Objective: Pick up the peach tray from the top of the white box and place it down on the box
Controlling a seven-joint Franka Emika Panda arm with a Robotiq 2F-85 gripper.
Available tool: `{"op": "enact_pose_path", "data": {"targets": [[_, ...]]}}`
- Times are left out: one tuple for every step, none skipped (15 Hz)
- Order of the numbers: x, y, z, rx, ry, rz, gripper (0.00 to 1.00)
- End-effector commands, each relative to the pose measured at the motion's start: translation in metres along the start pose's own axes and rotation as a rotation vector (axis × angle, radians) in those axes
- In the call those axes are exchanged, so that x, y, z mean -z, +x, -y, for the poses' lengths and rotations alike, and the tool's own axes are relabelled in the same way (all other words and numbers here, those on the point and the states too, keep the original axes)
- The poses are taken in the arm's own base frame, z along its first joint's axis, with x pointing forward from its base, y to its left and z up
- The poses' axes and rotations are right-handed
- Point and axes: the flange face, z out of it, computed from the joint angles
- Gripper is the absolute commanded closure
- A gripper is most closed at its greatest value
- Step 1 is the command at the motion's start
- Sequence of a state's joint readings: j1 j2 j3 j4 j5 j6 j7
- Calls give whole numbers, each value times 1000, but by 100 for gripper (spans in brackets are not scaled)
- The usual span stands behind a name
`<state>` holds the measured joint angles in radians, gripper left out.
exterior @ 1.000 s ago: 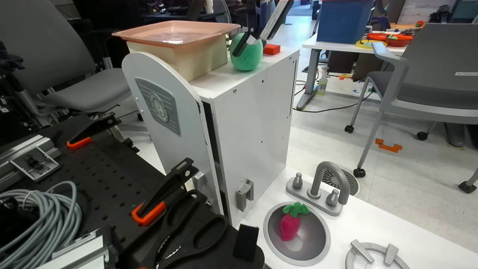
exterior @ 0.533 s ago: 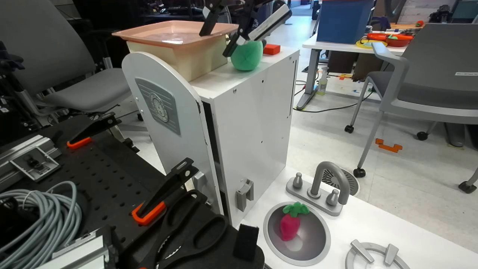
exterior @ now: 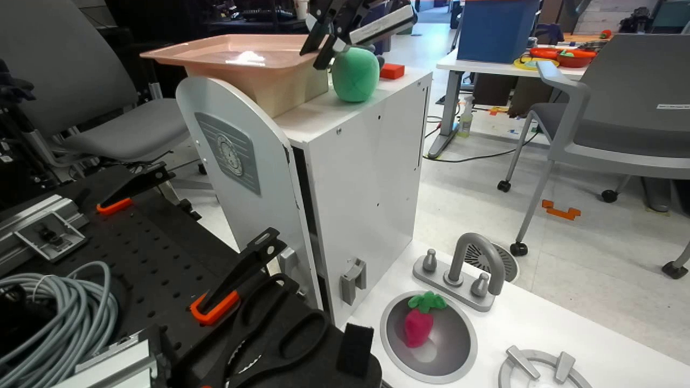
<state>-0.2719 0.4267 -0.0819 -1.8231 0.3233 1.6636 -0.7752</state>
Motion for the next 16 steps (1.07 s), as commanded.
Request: {"op": "enact_pose_path", "data": {"targets": [[5,2,-4,4,23,-7,96],[6,1,-3,-1,27,-10,96],[9,1,-1,-1,25,-17,96],[11,1,2,-7,28,-19,96],[13,1,3,-10,23,-24,96],[16,0,5,-15,20,-28,96],[19,0,7,-17,19,-34,96],[22,0,10,-19,14,-39,96],[24,0,11,-25,9,-44,96],[27,-1,12,-32,7,-49,96],[29,-1,13,-38,4,-52,96],[31,-3,15,-46,-5,-57,96],[34,-5,18,-53,-12,-63,96],[38,-6,20,-56,-16,-71,96],[42,-9,24,-58,-16,-79,96],[46,-11,27,-59,-19,-87,96]]}}
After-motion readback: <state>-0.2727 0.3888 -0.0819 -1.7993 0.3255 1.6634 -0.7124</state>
